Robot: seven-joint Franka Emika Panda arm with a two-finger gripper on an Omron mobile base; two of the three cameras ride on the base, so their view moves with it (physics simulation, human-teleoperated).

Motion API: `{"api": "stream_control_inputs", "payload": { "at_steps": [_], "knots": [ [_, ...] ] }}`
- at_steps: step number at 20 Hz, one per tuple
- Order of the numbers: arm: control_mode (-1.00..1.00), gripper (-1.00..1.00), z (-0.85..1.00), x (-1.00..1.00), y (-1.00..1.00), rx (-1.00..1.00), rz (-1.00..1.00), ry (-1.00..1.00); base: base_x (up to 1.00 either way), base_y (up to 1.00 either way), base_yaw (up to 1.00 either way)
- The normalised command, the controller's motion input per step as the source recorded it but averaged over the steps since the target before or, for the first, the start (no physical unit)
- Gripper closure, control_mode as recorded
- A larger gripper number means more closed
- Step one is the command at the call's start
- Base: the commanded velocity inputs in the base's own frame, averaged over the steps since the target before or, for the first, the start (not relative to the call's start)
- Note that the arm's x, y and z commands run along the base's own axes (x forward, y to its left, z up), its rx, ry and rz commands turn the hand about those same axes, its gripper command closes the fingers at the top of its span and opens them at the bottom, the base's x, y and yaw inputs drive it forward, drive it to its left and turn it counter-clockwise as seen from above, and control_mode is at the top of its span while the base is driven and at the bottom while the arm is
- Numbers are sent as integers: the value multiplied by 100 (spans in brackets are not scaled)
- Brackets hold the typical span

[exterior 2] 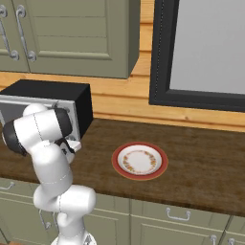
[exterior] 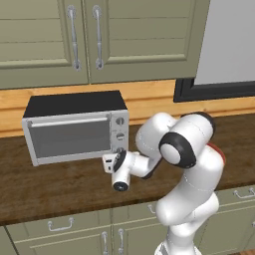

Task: Pick up the kebab skewer and baguette bread, and place them inside the toaster oven. Close the toaster oven door and start by setting the timer.

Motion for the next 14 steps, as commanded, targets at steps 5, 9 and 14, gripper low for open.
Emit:
{"api": "stream_control_inputs", "payload": {
  "at_steps": [5,9,14],
  "knots": [
    [-100,100,21,11,-23,0,2,0,0,0,0],
    [-100,100,29,7,-21,4,0,0,0,0,0],
    [-100,100,33,6,-17,11,0,0,0,0,0]
  ]
}}
